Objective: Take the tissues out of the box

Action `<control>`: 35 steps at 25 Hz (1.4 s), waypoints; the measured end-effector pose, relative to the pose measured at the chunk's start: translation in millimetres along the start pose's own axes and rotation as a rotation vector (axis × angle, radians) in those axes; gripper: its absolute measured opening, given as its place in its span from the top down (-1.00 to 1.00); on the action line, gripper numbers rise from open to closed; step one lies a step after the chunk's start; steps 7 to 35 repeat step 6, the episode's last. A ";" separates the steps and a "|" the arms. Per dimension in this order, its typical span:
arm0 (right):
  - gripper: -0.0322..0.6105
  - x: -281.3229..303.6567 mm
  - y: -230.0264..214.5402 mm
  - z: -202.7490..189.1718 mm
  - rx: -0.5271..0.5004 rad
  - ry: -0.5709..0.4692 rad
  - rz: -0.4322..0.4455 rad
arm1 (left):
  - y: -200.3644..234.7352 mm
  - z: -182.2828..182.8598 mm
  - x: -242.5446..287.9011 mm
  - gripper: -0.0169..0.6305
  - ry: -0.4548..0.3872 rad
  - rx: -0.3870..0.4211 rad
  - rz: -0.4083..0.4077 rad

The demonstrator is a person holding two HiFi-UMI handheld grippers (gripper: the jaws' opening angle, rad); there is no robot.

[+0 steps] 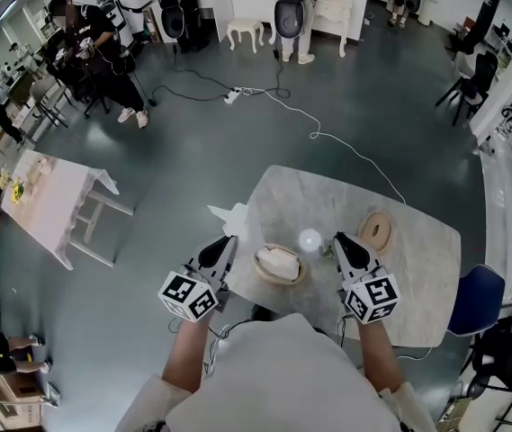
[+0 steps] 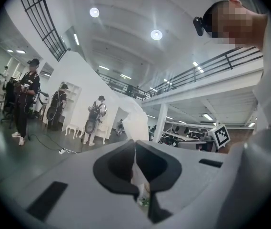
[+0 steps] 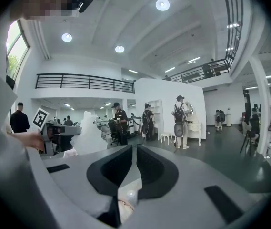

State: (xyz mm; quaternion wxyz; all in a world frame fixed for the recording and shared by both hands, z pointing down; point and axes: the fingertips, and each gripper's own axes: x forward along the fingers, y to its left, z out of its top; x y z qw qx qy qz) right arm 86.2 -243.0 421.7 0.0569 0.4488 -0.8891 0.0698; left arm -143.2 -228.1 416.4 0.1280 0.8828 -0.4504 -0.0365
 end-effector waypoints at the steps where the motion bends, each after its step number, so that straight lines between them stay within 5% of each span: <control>1: 0.74 -0.1 0.2 0.9 0.000 0.000 0.000 | -0.1 -0.1 -0.2 0.91 0.002 -0.001 0.000; 35: 0.74 2.7 3.0 1.4 -0.004 -0.003 0.004 | 2.2 -1.3 -0.5 0.91 0.004 0.003 -0.002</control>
